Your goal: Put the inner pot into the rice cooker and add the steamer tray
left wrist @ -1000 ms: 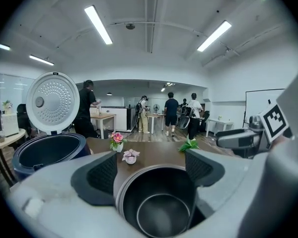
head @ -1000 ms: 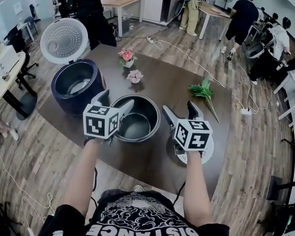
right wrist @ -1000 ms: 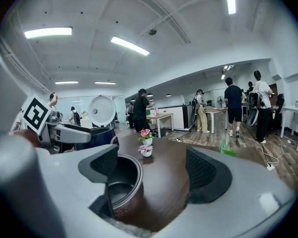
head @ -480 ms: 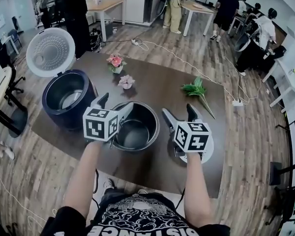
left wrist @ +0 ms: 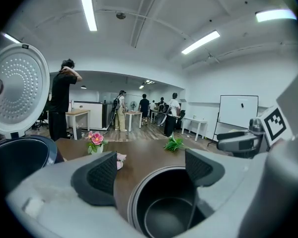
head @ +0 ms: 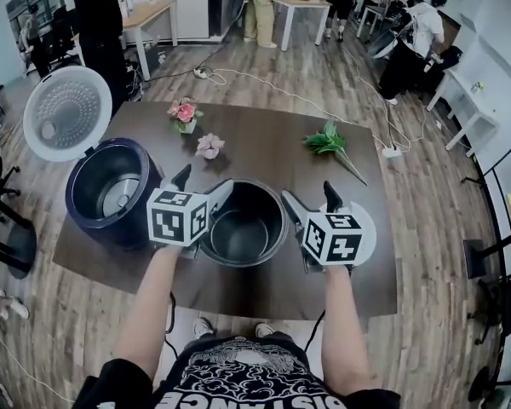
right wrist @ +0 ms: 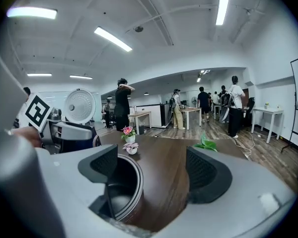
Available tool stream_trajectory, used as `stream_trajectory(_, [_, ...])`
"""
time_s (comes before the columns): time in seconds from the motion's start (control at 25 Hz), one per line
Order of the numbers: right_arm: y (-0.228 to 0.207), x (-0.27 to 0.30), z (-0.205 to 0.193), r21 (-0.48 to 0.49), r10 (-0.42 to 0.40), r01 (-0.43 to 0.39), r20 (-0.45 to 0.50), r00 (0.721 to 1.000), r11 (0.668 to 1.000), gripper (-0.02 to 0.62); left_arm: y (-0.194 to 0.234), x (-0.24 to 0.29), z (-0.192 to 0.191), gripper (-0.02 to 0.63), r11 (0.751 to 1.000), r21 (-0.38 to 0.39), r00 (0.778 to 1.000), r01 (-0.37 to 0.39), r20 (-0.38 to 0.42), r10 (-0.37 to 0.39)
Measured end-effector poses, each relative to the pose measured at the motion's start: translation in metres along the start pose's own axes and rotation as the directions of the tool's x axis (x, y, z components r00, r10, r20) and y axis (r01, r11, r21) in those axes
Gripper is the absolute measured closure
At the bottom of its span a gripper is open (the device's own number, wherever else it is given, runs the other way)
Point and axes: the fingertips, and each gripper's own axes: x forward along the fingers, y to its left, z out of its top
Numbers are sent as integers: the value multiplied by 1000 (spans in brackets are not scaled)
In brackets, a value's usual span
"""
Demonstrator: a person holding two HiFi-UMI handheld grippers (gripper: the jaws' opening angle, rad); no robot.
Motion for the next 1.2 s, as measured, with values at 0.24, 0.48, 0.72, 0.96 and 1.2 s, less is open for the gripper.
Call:
stream_trajectory(0.24, [7,-13,-7,23,-87,87,-7,996,996,177,1,1,-3,173,996,21,996,83,-12,-83])
stream_trajectory(0.48, [21,-20,-17,48,-140,140,-15,990,989,178,9,-3,-10,173,990,29,990,139,-34,-138])
stream_trajectory(0.72, [33,-18,-25,61,-146,147,-22,989,987,178,14,-9,-15,173,988,40,988,152,-45,-150])
stream_trajectory(0.96, [33,-12,-30,61,-132,134,-42,990,989,178,16,-9,-21,173,990,24,988,142,-59,-140])
stream_trajectory(1.2, [26,-2,-48,69,-105,111,-88,991,991,178,15,-2,-40,173,992,-3,987,122,-106,-122])
